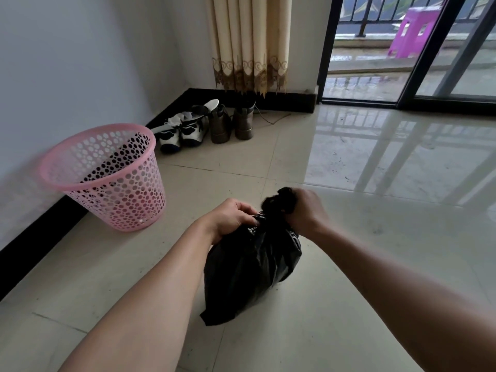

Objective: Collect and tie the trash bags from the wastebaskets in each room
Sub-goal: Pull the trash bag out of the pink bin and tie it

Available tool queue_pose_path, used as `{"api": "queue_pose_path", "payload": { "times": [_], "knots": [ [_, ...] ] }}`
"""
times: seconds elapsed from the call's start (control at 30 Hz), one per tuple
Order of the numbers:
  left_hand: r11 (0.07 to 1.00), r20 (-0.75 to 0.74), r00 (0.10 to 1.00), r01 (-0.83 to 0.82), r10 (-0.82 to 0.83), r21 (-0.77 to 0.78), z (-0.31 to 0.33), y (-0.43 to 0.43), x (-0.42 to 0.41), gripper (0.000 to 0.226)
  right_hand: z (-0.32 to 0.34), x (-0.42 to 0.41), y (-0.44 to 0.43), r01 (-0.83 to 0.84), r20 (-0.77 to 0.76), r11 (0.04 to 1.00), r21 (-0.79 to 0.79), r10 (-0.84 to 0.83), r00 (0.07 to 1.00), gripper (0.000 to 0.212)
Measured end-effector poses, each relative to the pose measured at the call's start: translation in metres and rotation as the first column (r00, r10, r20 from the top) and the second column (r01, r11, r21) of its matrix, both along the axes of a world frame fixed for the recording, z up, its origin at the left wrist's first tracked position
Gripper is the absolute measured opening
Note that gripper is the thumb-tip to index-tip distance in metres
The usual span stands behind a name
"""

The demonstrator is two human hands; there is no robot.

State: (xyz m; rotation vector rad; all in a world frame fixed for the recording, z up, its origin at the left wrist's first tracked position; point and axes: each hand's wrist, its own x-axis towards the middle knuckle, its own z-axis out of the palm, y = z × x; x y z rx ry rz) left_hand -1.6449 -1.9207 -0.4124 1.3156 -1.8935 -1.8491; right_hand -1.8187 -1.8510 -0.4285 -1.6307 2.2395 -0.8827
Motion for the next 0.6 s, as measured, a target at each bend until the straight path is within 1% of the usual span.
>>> {"api": "queue_pose_path", "payload": {
  "times": [0.07, 0.13, 0.17, 0.2, 0.23, 0.27, 0.3, 0.33, 0.37, 0.4, 0.43, 0.47, 0.5, 0.57, 0.6],
  "knots": [
    [0.998, -0.017, 0.998, 0.067, -0.067, 0.009, 0.006, 0.002, -0.007, 0.014, -0.004, -0.002, 0.007, -0.018, -0.115, 0.998, -0.059, 0.011, 0.993, 0.005],
    [0.992, 0.005, 0.992, 0.122, -0.122, -0.015, 0.007, 0.004, -0.012, 0.013, -0.009, -0.004, 0.011, -0.004, -0.165, 1.000, -0.028, 0.000, 0.986, 0.005],
    [0.991, 0.025, 0.992, 0.126, -0.126, -0.034, 0.006, 0.004, -0.013, 0.013, -0.012, -0.003, 0.011, 0.011, -0.158, 1.000, -0.008, -0.012, 0.987, 0.005],
    [0.993, 0.049, 0.993, 0.110, -0.108, -0.053, 0.004, 0.004, -0.013, 0.013, -0.013, -0.003, 0.011, 0.027, -0.117, 1.000, 0.013, -0.025, 0.993, 0.004],
    [0.994, 0.076, 0.994, 0.078, -0.073, -0.070, 0.000, 0.004, -0.012, 0.013, -0.015, -0.002, 0.010, 0.046, -0.047, 0.997, 0.055, -0.043, 0.998, 0.006],
    [0.996, 0.105, 0.994, 0.039, -0.030, -0.086, -0.005, 0.004, -0.009, 0.013, -0.015, -0.003, 0.009, 0.046, 0.075, 0.992, 0.121, -0.055, 0.996, 0.008],
    [0.995, 0.133, 0.991, 0.004, 0.009, -0.097, -0.010, 0.004, -0.006, 0.014, -0.015, -0.004, 0.008, 0.012, 0.286, 0.977, 0.214, -0.075, 0.955, 0.010],
    [0.995, 0.164, 0.986, -0.019, 0.035, -0.102, -0.015, 0.004, -0.002, 0.016, -0.012, -0.004, 0.009, -0.058, 0.529, 0.953, 0.297, -0.113, 0.841, 0.014],
    [0.995, 0.196, 0.980, -0.024, 0.044, -0.100, -0.020, 0.005, 0.002, 0.019, -0.011, -0.006, 0.010, -0.156, 0.723, 0.926, 0.345, -0.156, 0.672, 0.013],
    [0.996, 0.229, 0.973, -0.013, 0.033, -0.092, -0.023, 0.005, 0.007, 0.020, -0.009, -0.009, 0.012, -0.233, 0.824, 0.906, 0.352, -0.183, 0.536, 0.008],
    [0.997, 0.257, 0.966, 0.009, 0.011, -0.076, -0.026, 0.004, 0.011, 0.021, -0.009, -0.013, 0.013, -0.268, 0.858, 0.898, 0.349, -0.191, 0.476, 0.012],
    [0.998, 0.271, 0.962, 0.028, -0.013, -0.052, -0.027, 0.004, 0.014, 0.020, -0.008, -0.016, 0.013, -0.260, 0.868, 0.902, 0.345, -0.201, 0.454, 0.018],
    [0.999, 0.266, 0.964, 0.035, -0.027, -0.023, -0.028, 0.002, 0.017, 0.017, -0.008, -0.018, 0.011, -0.204, 0.859, 0.921, 0.332, -0.206, 0.469, 0.022],
    [1.000, 0.220, 0.975, -0.012, 0.010, 0.010, -0.029, 0.000, 0.016, 0.013, -0.006, -0.021, 0.007, 0.032, 0.815, 0.956, 0.292, -0.266, 0.515, 0.026],
    [0.998, 0.193, 0.979, -0.064, 0.064, -0.006, -0.029, -0.001, 0.013, 0.011, -0.006, -0.023, 0.005, 0.162, 0.796, 0.950, 0.267, -0.312, 0.518, 0.029]
  ]
}}
